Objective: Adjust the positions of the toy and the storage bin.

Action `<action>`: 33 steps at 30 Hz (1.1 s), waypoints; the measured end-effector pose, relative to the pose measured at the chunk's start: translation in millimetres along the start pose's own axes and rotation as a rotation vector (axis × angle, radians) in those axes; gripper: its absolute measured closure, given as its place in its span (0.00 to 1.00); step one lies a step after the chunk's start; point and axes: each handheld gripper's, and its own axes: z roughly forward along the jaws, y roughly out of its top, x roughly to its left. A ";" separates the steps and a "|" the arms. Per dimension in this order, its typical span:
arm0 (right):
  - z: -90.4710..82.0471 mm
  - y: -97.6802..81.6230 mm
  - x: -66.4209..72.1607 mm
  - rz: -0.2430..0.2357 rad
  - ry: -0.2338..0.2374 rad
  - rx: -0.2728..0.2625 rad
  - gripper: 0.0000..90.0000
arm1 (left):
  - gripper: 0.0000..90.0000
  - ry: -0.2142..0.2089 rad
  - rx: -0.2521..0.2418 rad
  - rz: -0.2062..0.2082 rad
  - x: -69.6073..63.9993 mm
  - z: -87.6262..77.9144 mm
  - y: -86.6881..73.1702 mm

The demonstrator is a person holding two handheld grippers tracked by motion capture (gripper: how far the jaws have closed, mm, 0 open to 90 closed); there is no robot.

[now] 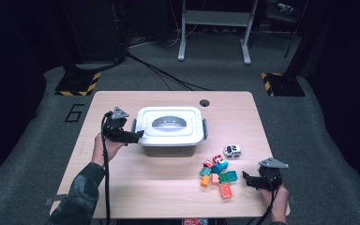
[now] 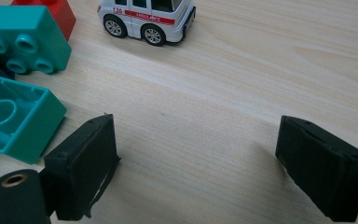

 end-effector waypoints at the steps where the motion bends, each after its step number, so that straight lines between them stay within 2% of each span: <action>1: -0.1 0.0 -0.1 0.000 0.001 0.001 0.13 | 0.15 -0.006 0.004 0.003 -2.0 2.7 1.4; 4: -0.1 0.0 0.0 0.000 0.001 0.000 0.13 | 0.18 -0.016 0.018 0.013 -3.0 5.0 2.7; 5: 0.0 0.0 -0.1 0.000 0.001 0.000 0.13 | 0.19 -0.038 0.020 0.003 -2.4 6.9 2.6; 11: 0.0 0.0 -0.3 -0.006 0.002 -0.003 0.14 | 0.23 -0.059 0.026 -0.002 -1.1 8.1 3.7; 13: 0.1 0.0 -0.3 -0.006 0.003 -0.003 0.14 | 0.27 -0.125 0.031 -0.038 3.3 8.9 2.8; 14: 0.1 0.0 -0.3 -0.006 0.004 -0.004 0.14 | 0.29 -0.142 0.027 -0.056 4.6 9.4 1.8; 15: 0.1 0.0 -0.3 -0.006 0.004 -0.004 0.14 | 0.31 -0.142 0.027 -0.056 4.6 9.4 1.8; 16: 0.0 0.0 -0.2 -0.005 0.003 -0.003 0.14 | 0.31 -0.158 0.021 -0.079 5.3 9.8 0.9; 17: 0.1 0.0 -0.2 -0.005 0.004 -0.004 0.14 | 0.34 -0.165 0.022 -0.081 6.3 9.7 0.3; 18: 0.1 0.0 -0.2 -0.006 0.004 -0.004 0.14 | 0.34 -0.168 0.023 -0.092 6.4 9.7 0.1; 26: 0.2 0.0 -0.3 -0.009 0.002 -0.004 0.14 | 0.36 -0.149 0.028 -0.080 1.3 6.1 -0.9; 28: 0.2 -0.1 -0.3 -0.009 0.002 -0.004 0.14 | 0.36 -0.150 0.026 -0.092 -0.1 5.7 -1.3; 33: 0.1 -0.1 -0.2 -0.008 0.002 -0.005 0.14 | 0.34 -0.153 0.027 -0.091 -4.5 4.5 -2.7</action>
